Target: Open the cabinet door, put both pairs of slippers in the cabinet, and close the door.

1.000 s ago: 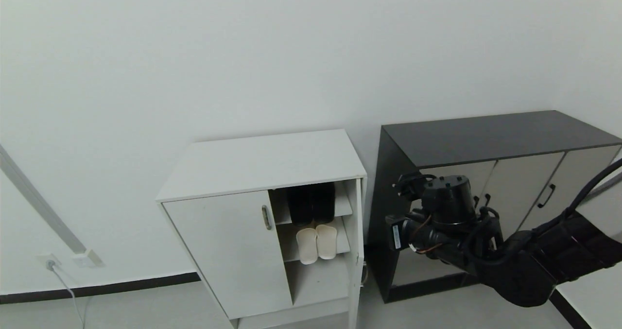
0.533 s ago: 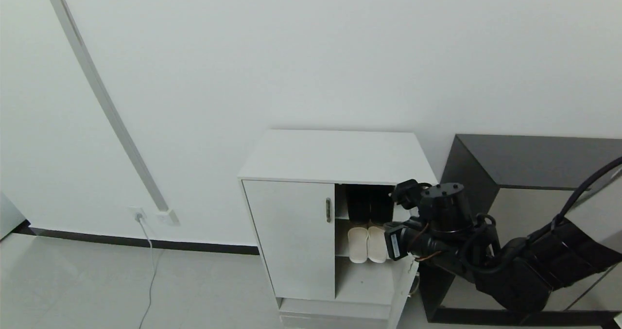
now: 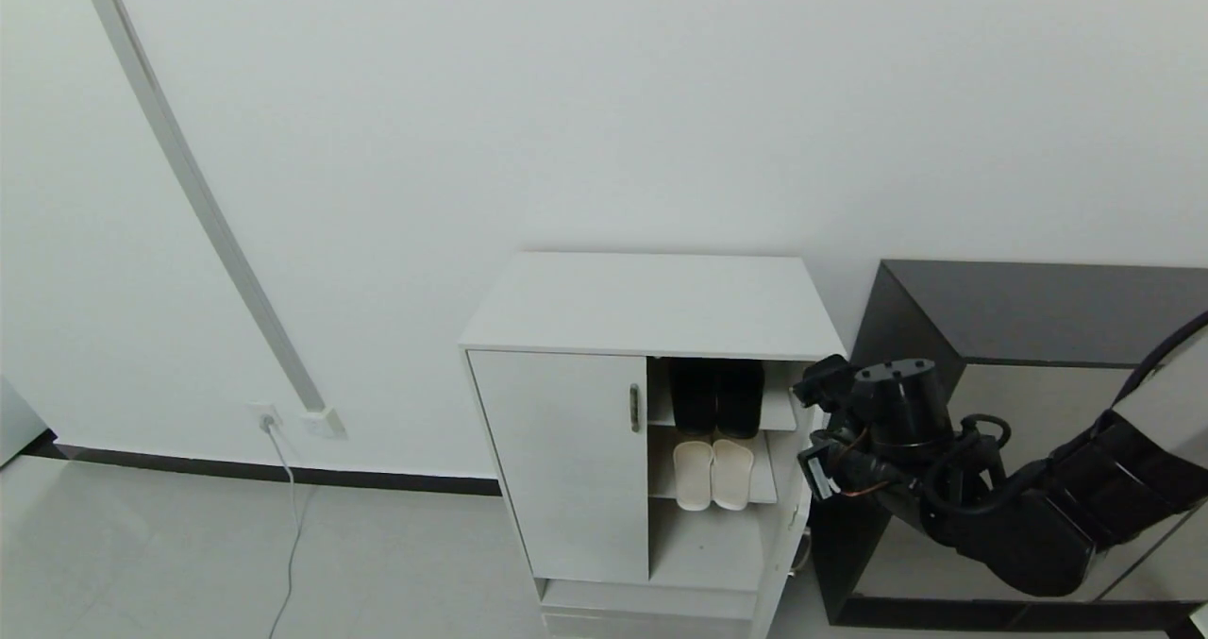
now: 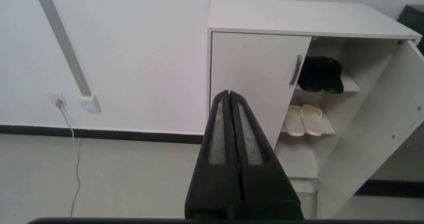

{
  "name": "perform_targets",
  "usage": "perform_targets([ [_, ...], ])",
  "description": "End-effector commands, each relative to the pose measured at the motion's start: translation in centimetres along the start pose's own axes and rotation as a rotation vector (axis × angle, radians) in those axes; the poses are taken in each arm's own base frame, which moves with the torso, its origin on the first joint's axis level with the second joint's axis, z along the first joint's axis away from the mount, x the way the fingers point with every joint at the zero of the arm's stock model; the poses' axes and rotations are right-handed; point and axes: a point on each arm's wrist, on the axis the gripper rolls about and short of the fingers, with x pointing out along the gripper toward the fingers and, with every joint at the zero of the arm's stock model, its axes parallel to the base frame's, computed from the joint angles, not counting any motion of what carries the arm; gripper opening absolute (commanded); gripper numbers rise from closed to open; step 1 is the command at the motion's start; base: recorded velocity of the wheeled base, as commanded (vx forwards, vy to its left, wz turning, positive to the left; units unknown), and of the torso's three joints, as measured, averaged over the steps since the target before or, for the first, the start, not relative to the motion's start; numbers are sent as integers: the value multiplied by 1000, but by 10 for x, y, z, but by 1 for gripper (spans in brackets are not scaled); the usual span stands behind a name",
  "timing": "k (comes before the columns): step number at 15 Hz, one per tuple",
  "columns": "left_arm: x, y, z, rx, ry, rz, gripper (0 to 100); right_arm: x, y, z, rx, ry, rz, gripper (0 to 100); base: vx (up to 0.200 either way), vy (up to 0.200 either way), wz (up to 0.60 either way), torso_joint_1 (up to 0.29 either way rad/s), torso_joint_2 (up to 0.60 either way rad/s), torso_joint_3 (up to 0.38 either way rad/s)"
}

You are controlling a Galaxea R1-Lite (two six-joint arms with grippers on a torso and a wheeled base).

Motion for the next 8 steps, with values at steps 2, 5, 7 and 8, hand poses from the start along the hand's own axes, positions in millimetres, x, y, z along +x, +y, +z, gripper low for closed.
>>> perform_targets([
  [2,0,0,0,0,0,0,0,4,-8,-13,-45,65,-48,0,0,0,0,0,0,0],
  [5,0,0,0,0,0,2,0,13,-4,-26,-76,126,-35,0,0,0,0,0,0,0],
  [7,0,0,0,0,0,0,0,20,5,-31,-79,130,-14,0,0,0,0,0,0,0],
  [8,0,0,0,-2,0,2,0,24,12,-33,-71,110,6,0,0,0,0,0,0,0],
])
